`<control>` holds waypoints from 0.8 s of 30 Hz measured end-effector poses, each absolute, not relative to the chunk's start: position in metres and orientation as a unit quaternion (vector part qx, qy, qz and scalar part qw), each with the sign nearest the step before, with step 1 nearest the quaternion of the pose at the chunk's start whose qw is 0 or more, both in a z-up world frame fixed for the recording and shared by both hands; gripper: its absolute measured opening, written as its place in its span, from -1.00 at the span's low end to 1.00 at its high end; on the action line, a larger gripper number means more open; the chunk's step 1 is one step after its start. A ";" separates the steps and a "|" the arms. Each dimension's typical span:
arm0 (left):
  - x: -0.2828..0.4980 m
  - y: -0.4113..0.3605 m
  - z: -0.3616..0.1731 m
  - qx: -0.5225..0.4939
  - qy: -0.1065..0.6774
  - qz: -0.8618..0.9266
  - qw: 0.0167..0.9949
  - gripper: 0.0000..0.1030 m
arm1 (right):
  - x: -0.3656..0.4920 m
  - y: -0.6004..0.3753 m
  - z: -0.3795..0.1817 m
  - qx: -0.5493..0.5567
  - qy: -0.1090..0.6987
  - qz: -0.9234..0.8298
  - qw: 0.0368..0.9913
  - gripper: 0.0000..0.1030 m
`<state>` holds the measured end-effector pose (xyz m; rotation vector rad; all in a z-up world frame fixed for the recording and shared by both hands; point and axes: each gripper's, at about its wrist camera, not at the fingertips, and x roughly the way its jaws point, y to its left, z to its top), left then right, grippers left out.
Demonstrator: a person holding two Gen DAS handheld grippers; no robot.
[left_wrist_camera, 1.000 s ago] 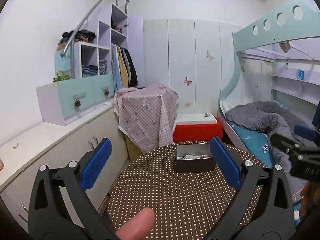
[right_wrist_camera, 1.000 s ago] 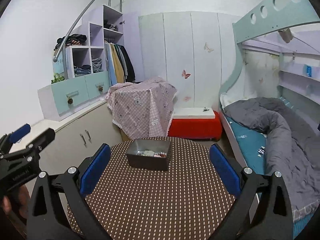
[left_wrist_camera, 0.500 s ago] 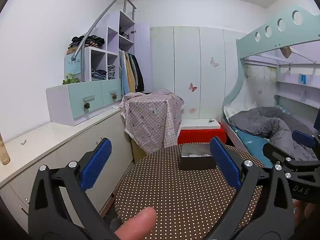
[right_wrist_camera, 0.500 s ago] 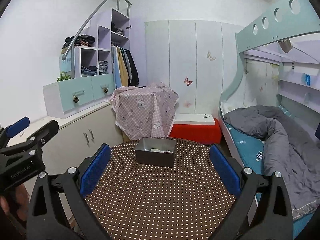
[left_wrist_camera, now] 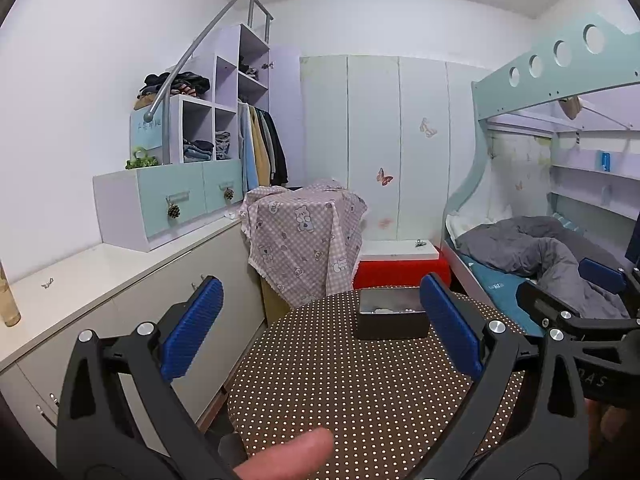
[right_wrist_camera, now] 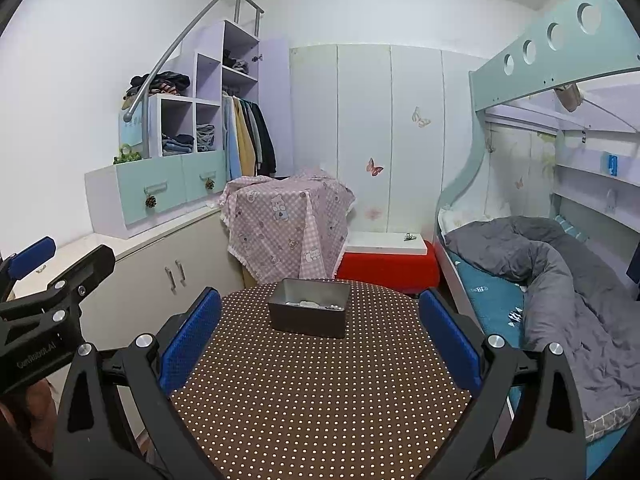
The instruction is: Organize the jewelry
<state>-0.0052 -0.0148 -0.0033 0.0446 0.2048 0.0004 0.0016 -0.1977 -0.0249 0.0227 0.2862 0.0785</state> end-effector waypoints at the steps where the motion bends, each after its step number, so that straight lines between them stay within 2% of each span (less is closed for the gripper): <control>1: -0.005 -0.013 -0.003 0.022 0.102 -0.001 0.995 0.88 | 0.001 -0.198 -0.025 0.012 0.142 0.039 0.989 0.85; 24: 0.000 -0.016 -0.004 0.021 0.099 0.011 0.995 0.88 | -0.001 -0.196 -0.023 0.018 0.141 0.040 0.989 0.85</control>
